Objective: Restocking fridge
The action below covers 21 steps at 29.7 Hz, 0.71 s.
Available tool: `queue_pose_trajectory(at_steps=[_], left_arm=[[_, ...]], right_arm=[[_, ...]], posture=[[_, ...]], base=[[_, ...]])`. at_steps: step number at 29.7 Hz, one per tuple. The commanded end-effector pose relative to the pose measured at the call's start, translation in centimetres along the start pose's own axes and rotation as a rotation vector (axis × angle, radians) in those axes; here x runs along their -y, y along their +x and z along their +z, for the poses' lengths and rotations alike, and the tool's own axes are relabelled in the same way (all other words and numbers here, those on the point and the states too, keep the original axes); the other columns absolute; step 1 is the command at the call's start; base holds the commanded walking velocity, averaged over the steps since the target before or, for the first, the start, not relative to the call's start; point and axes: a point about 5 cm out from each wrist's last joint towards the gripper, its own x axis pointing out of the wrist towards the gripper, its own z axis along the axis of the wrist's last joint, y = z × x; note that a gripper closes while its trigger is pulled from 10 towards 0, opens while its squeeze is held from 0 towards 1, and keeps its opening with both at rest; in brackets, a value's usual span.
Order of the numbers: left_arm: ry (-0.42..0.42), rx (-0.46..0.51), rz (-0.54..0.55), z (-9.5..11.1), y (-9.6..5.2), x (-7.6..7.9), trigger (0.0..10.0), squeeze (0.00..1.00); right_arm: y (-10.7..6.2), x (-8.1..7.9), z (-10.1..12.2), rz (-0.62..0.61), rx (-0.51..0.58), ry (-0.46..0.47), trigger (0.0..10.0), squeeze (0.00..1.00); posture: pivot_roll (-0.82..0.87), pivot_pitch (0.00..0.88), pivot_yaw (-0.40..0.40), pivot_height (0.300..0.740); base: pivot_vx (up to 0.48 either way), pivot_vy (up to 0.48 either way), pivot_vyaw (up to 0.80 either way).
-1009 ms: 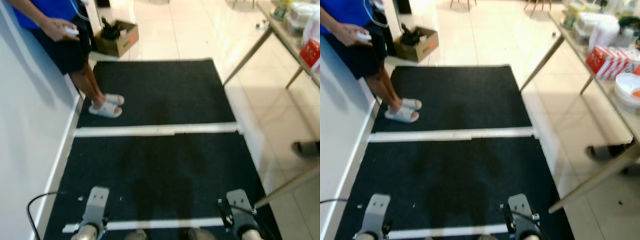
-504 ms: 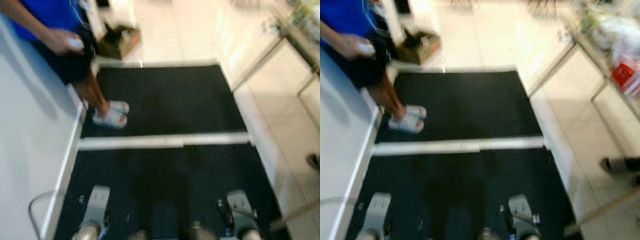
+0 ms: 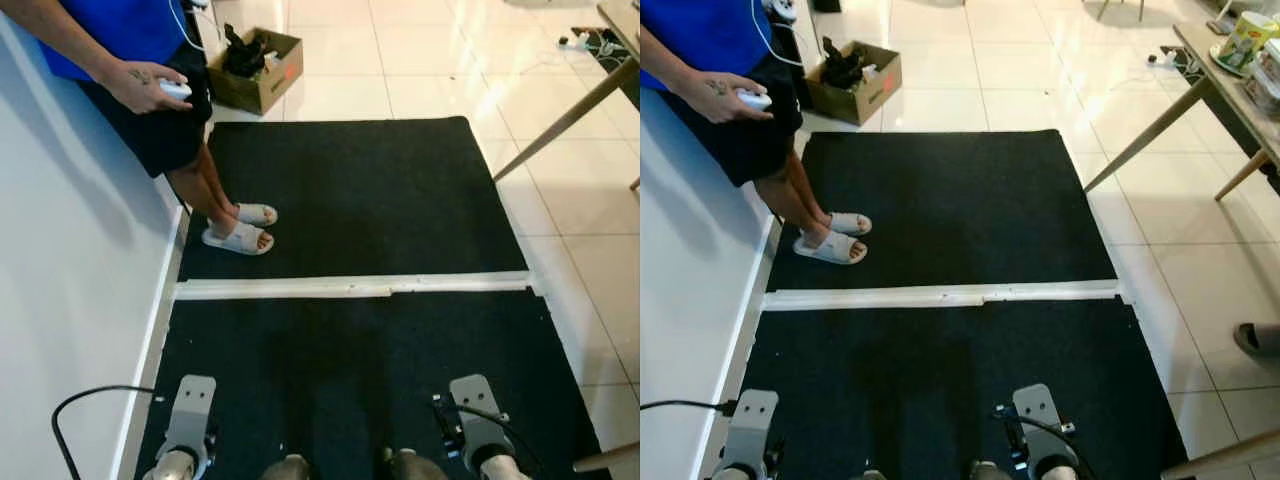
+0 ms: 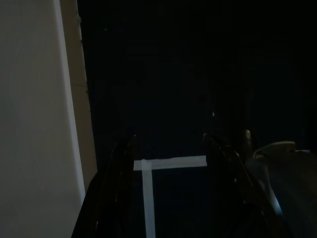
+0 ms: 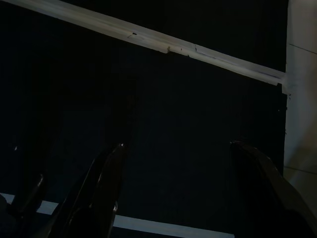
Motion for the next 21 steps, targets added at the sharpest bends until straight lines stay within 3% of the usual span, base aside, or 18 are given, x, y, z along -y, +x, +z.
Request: queue_pose_trajectory(at_steps=[1,15,21], left_arm=[[-0.015,-0.031,-0.005,-1.1,-0.3,0.2,10.0,0.0],[-0.039,0.019,-0.023,0.1,0.0,0.6,10.0,0.0],[-0.076,0.032,-0.01,0.5,0.1,0.7,10.0,0.0]], right_arm=[[-0.4,0.1,-1.0,-0.009,-0.035,0.011,10.0,0.0],[-0.5,0.1,-1.1,-0.015,-0.035,0.027,10.0,0.0],[-0.5,0.2,-1.2,-0.016,-0.041,0.031,10.0,0.0]], posture=[[-0.08,0.168,-0.018,0.727],[-0.08,0.169,-0.019,0.727],[-0.08,0.169,-0.02,0.727]], base=[[0.0,0.0,0.0],[0.0,0.0,0.0],[0.0,0.0,-0.8]])
